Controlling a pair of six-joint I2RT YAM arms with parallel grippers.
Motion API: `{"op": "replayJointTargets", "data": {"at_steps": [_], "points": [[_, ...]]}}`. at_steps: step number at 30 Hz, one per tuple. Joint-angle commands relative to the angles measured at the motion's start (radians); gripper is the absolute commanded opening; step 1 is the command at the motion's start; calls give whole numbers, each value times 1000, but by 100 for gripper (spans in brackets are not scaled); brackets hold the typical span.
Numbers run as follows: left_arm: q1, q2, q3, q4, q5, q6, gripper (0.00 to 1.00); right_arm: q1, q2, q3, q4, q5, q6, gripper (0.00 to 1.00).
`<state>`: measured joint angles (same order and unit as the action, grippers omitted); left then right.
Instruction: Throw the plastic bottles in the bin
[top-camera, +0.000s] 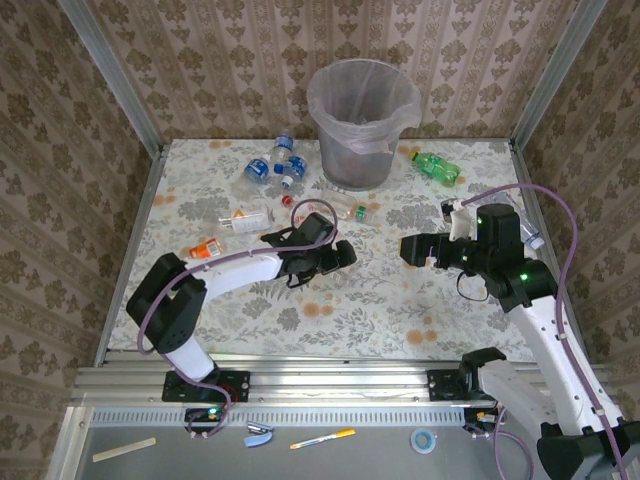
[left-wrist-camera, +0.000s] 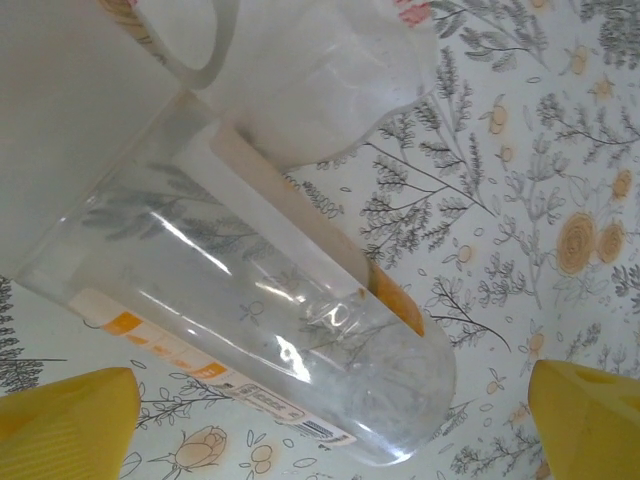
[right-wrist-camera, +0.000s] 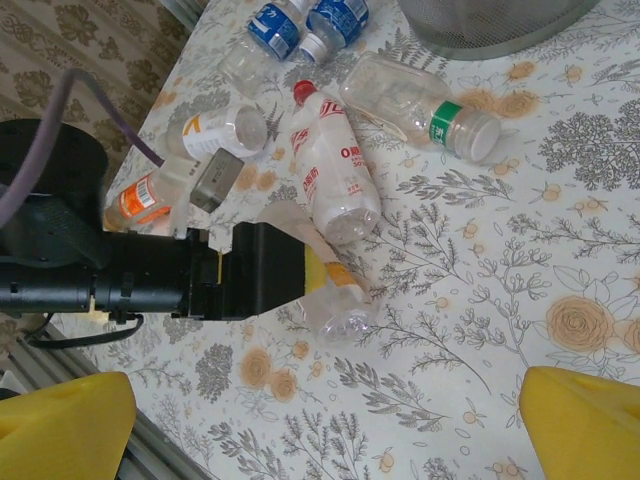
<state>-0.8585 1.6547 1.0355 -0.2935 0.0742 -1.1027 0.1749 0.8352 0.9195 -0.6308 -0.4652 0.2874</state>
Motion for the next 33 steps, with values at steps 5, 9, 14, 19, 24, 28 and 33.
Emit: {"op": "replayJointTargets", "data": {"at_steps": [5, 9, 14, 19, 24, 28, 33], "points": [[9, 94, 64, -72, 3, -46, 100, 6, -24, -17, 22, -15, -17, 100], [14, 116, 69, -97, -18, -35, 99, 5, -25, -28, 34, -13, -14, 100], [15, 118, 61, -140, -41, -8, 97, 6, -27, -30, 29, -20, -8, 100], [23, 90, 8, -123, -43, 1, 88, 5, -23, -38, 31, -21, -7, 100], [27, 51, -30, -135, -63, 27, 74, 4, -19, -40, 28, -16, -6, 100], [27, 20, -65, -141, -69, 38, 63, 5, -19, -41, 26, -12, -6, 100], [27, -49, -125, -141, -89, 46, 48, 5, -22, -36, 19, -7, -6, 100]]}}
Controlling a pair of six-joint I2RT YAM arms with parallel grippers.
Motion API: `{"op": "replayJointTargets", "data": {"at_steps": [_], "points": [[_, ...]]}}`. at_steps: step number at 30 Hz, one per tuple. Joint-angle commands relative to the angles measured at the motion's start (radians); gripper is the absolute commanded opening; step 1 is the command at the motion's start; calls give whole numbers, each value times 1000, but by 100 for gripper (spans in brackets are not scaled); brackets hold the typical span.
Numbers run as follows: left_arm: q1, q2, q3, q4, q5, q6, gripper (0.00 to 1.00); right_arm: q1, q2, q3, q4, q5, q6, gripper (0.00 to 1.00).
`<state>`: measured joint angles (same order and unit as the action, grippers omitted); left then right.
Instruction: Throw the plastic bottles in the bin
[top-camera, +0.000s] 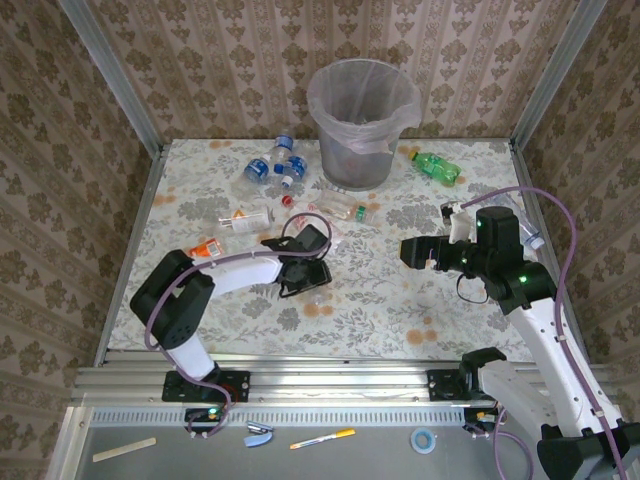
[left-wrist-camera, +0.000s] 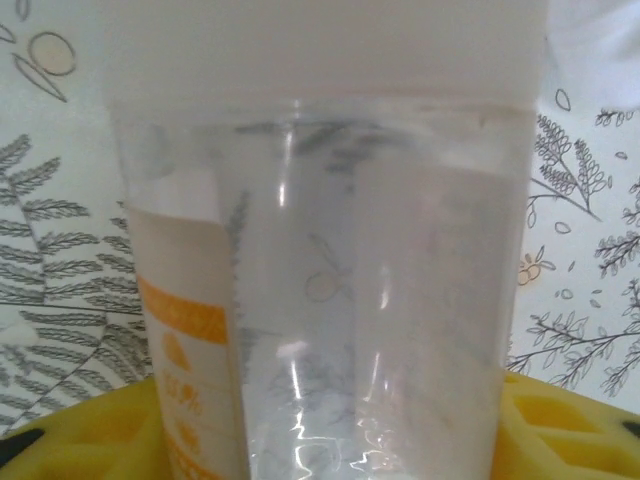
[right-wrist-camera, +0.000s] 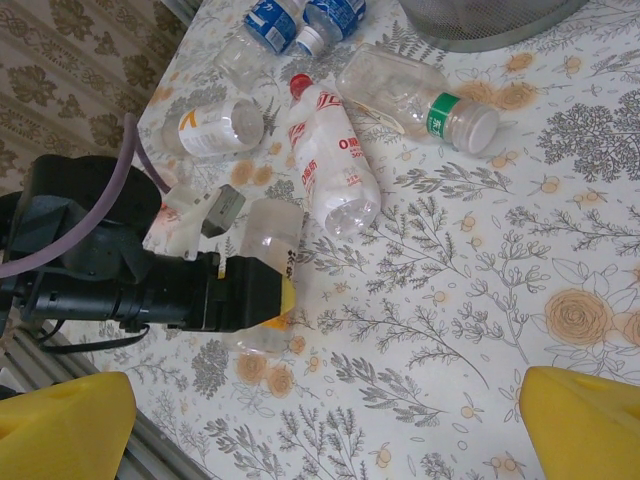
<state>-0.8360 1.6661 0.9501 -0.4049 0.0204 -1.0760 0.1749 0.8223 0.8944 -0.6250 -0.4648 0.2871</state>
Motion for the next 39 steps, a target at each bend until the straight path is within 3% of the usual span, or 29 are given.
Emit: {"op": "replayJointTargets", "data": {"at_steps": [1, 8, 18, 26, 39], "points": [[5, -75, -49, -31, -44, 23, 46, 5, -9, -11, 12, -7, -4, 100], [-26, -273, -110, -26, -156, 77, 41, 6, -15, -9, 7, -36, 13, 100], [-49, -638, -149, 18, -280, 371, 42, 20, -156, -33, 16, -16, 58, 100], [6, -797, -166, 267, -107, 604, 45, 28, -287, 4, -34, 44, -1, 100], [56, -666, 13, 604, 127, 841, 42, 29, -329, 18, -54, 56, -25, 100]]}}
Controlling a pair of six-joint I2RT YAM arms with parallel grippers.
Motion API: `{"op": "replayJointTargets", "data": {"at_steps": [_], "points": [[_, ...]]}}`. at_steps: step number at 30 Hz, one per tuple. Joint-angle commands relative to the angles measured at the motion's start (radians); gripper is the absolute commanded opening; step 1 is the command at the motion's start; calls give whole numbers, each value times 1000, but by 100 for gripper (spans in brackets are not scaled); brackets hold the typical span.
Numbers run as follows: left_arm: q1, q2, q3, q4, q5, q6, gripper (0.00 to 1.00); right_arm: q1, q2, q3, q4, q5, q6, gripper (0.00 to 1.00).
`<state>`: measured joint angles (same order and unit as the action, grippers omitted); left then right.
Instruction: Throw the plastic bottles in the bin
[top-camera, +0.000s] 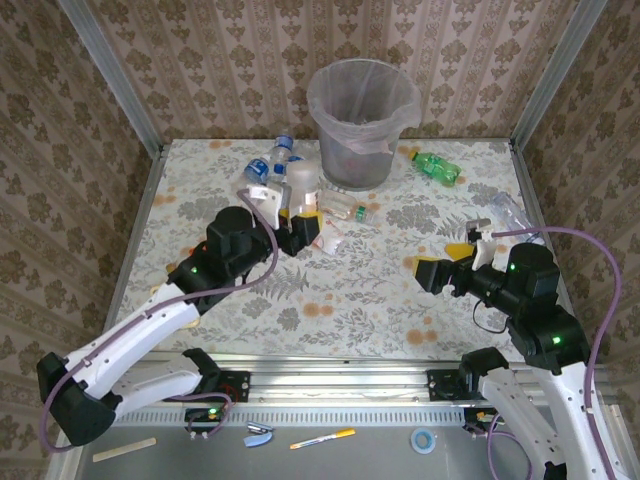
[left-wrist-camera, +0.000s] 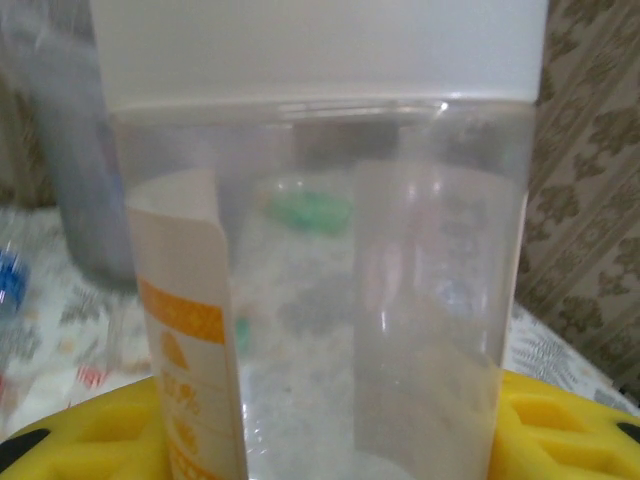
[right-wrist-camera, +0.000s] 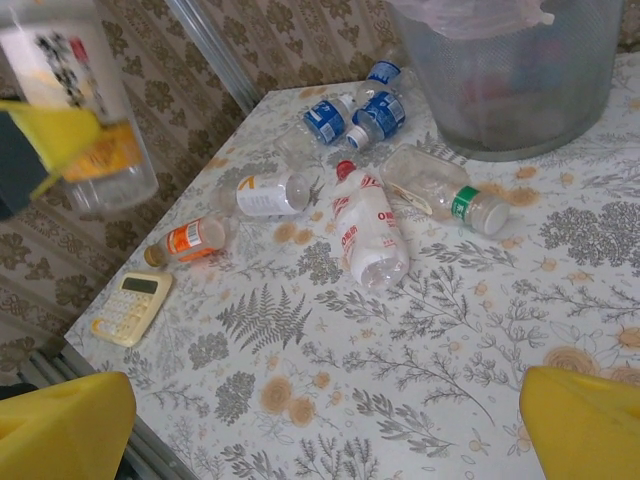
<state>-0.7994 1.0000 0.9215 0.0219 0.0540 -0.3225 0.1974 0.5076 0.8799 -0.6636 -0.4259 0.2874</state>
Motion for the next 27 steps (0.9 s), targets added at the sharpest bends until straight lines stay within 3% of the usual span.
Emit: {"op": "replayJointTargets", "data": {"at_steps": [1, 8, 20, 27], "points": [[24, -3, 37, 215, 100, 96, 42, 7, -16, 36, -15, 20, -30, 100], [59, -37, -31, 518, 73, 128, 42, 8, -45, 44, -12, 36, -51, 100], [89, 84, 68, 545, 108, 116, 43, 7, -73, 38, 12, 41, -61, 100], [172, 363, 357, 460, 197, 48, 43, 7, -85, 51, -1, 34, -70, 100]]}}
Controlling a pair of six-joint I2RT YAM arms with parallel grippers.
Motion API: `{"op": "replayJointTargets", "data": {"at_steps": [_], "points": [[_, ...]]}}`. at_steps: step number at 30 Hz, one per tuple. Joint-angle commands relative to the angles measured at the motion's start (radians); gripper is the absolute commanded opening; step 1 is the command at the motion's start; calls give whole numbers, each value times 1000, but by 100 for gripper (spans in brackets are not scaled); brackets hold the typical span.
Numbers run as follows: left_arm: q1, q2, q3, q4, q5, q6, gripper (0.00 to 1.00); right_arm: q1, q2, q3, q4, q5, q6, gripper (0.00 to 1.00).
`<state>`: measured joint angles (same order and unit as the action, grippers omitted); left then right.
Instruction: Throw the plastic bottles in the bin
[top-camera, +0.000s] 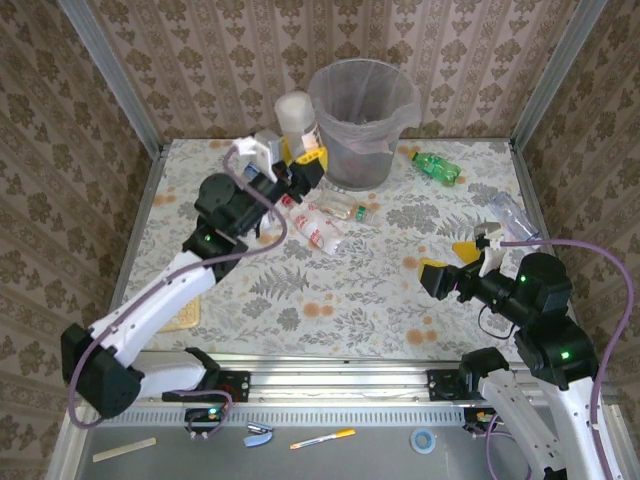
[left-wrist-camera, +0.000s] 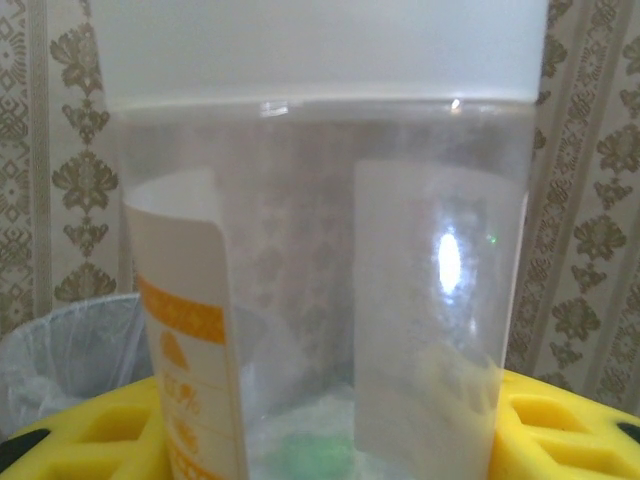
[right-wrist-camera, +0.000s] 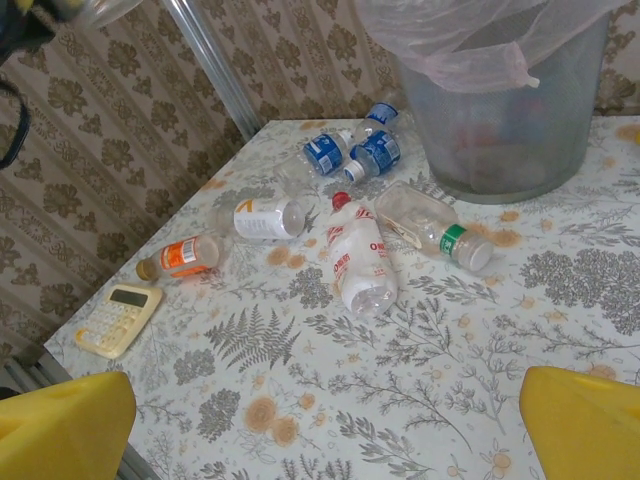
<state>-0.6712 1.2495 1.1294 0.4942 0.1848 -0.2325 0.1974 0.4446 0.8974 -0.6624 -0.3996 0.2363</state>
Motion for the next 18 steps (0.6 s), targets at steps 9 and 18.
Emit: {"op": "replayJointTargets", "data": {"at_steps": [9, 18], "points": [[171, 1123, 1631, -840, 71, -176, 100, 7, -70, -30, 87, -35, 60, 100], [177, 716, 1122, -688, -59, -122, 100, 8, -78, -47, 6, -33, 28, 100]]}}
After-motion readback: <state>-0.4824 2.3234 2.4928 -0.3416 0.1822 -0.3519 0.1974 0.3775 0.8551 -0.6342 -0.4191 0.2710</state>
